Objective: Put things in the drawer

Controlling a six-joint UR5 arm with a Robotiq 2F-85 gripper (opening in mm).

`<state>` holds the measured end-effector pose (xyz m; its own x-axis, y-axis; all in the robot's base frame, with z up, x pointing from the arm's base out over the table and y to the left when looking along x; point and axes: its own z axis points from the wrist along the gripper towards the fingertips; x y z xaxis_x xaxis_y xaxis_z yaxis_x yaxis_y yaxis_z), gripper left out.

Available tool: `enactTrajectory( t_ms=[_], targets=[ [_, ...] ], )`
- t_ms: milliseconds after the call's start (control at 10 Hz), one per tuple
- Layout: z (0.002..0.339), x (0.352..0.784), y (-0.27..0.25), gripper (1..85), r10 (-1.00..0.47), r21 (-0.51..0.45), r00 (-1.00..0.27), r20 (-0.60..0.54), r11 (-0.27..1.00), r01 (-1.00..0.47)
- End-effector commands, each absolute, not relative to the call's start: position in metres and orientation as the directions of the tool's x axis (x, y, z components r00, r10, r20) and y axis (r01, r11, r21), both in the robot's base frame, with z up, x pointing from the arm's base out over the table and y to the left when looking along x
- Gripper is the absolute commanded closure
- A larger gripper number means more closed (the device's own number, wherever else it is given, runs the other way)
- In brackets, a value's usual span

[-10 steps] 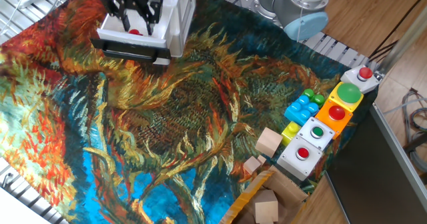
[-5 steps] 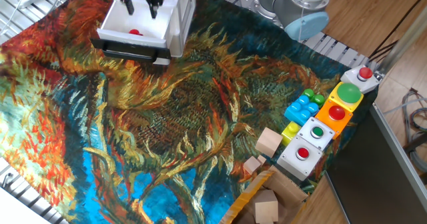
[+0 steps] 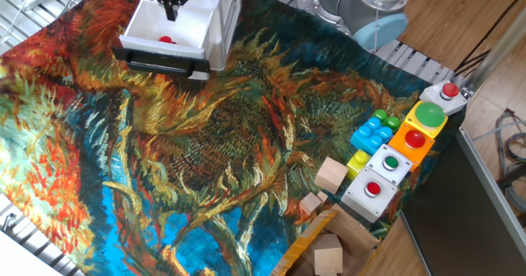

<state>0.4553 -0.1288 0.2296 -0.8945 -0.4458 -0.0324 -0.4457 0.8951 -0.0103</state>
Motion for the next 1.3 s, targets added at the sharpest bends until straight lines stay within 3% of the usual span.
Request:
enactTrajectory(
  t_ms=[0,300,600,900,1200],
  targets=[
    [0.229,0.475,-0.113,84.3,-0.453,-0.015,-0.889,-0.063,0.892,-0.453],
    [0.219,0.505,-0.075,84.3,-0.416,-0.022,-0.908,-0.058,0.909,-0.415],
    [0.223,0.495,-0.098,84.3,-0.448,-0.065,-0.894,-0.017,0.893,-0.446],
    [0.223,0.504,-0.089,84.3,-0.495,-0.057,-0.867,-0.056,0.868,-0.493],
    [0.233,0.542,-0.007,84.3,-0.436,-0.026,-0.898,-0.058,0.900,-0.435]
  ],
)
